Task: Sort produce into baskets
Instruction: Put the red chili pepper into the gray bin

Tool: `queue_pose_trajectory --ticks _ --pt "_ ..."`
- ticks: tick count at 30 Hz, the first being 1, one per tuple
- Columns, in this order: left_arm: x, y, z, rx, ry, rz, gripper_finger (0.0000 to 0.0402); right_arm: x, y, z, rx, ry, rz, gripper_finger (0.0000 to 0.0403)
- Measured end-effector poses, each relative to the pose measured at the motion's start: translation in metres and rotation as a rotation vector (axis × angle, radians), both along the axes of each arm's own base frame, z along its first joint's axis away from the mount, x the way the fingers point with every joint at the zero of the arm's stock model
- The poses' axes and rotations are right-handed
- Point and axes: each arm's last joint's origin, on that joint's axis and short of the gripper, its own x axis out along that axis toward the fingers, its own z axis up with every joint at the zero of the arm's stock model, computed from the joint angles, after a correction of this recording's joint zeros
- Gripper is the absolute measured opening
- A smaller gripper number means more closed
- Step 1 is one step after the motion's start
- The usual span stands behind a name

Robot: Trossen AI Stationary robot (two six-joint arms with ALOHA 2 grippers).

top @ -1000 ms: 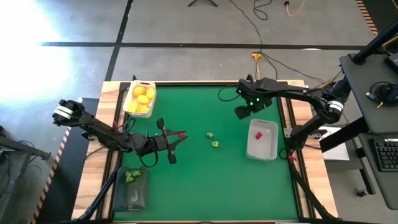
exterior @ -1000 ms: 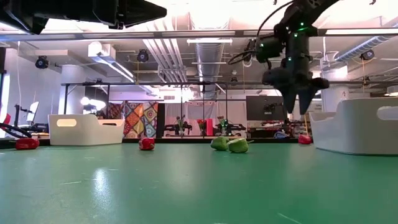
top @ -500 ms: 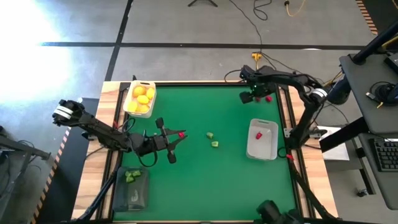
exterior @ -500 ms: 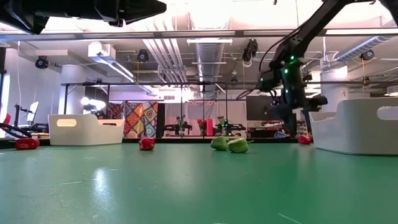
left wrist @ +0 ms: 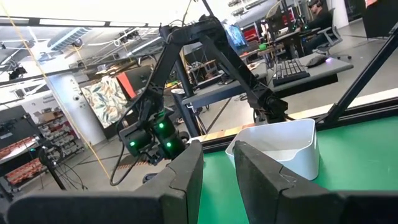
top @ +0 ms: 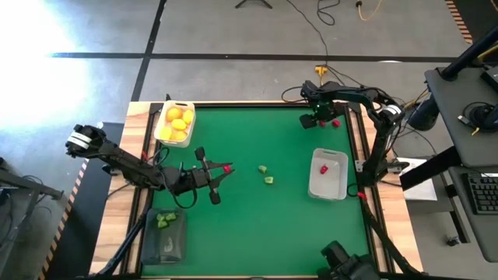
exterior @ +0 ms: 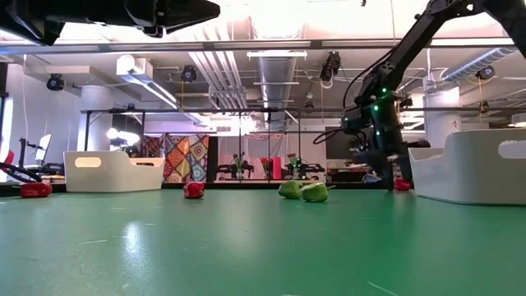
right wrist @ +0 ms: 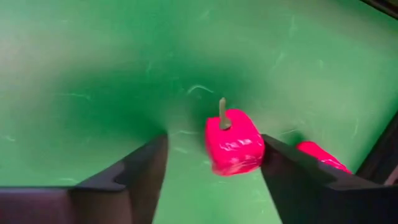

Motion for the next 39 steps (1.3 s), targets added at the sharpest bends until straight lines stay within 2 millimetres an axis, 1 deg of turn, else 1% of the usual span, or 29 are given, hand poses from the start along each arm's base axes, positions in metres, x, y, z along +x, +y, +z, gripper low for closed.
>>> queue_pose_trajectory --ticks 7,9,12,15,17,19,21,23,24,26,28,29,31,32,35,39 --pt "0.0 0.0 0.0 0.0 0.0 0.0 0.0077 0.0 0.0 0.001 -0.003 0.002 -0.006 0.0149" --pt "0.0 0.0 0.0 -0.001 0.0 -0.001 0.0077 0.001 0.002 0.003 -0.003 0.0 0.015 0.0125" --pt "0.0 0.0 0.0 -0.003 -0.001 -0.001 0.0077 0.007 0.013 0.013 0.034 -0.032 0.071 0.0098" --pt "0.0 0.0 0.0 -0.004 -0.002 -0.001 0.0077 0.017 0.033 0.032 0.045 -0.07 0.119 0.0084" --pt "0.0 0.0 0.0 -0.004 -0.002 -0.001 0.0077 0.025 0.054 0.051 0.028 -0.084 0.161 0.0082" --pt "0.0 0.0 0.001 0.005 -0.004 0.0 0.0077 0.033 0.081 0.072 0.003 -0.11 0.197 0.0083" --pt "0.0 0.0 0.001 0.011 -0.004 0.001 0.0077 0.042 0.114 0.093 -0.028 -0.153 0.232 0.0089" --pt "0.0 0.0 0.001 0.012 -0.007 0.001 0.0077 0.048 0.153 0.111 -0.049 -0.203 0.264 0.0093" --pt "0.0 0.0 0.002 0.011 -0.01 0.002 0.0077 0.049 0.172 0.118 -0.055 -0.234 0.272 0.0094" --pt "0.0 0.0 0.002 0.01 -0.015 0.002 0.0077 0.05 0.208 0.125 -0.05 -0.281 0.276 0.0092" --pt "0.0 0.0 0.002 0.008 -0.018 0.002 0.0077 0.048 0.239 0.124 -0.037 -0.295 0.27 0.0089" --pt "0.0 0.0 0.002 0.008 -0.019 0.002 0.0077 0.047 0.251 0.12 -0.034 -0.287 0.269 0.0087" --pt "0.0 0.0 0.002 0.008 -0.019 0.002 0.0077 0.043 0.269 0.109 -0.036 -0.252 0.258 0.0084" --pt "0.0 0.0 0.002 0.008 -0.019 0.002 0.0077 0.041 0.276 0.102 -0.036 -0.225 0.257 0.0083" --pt "0.0 0.0 0.003 0.008 -0.021 0.002 0.0077 0.032 0.282 0.08 -0.04 -0.132 0.245 0.0087" --pt "-0.001 0.0 0.003 -0.002 -0.032 0.0 0.0077 0.021 0.277 0.056 -0.067 -0.032 0.203 0.0102"
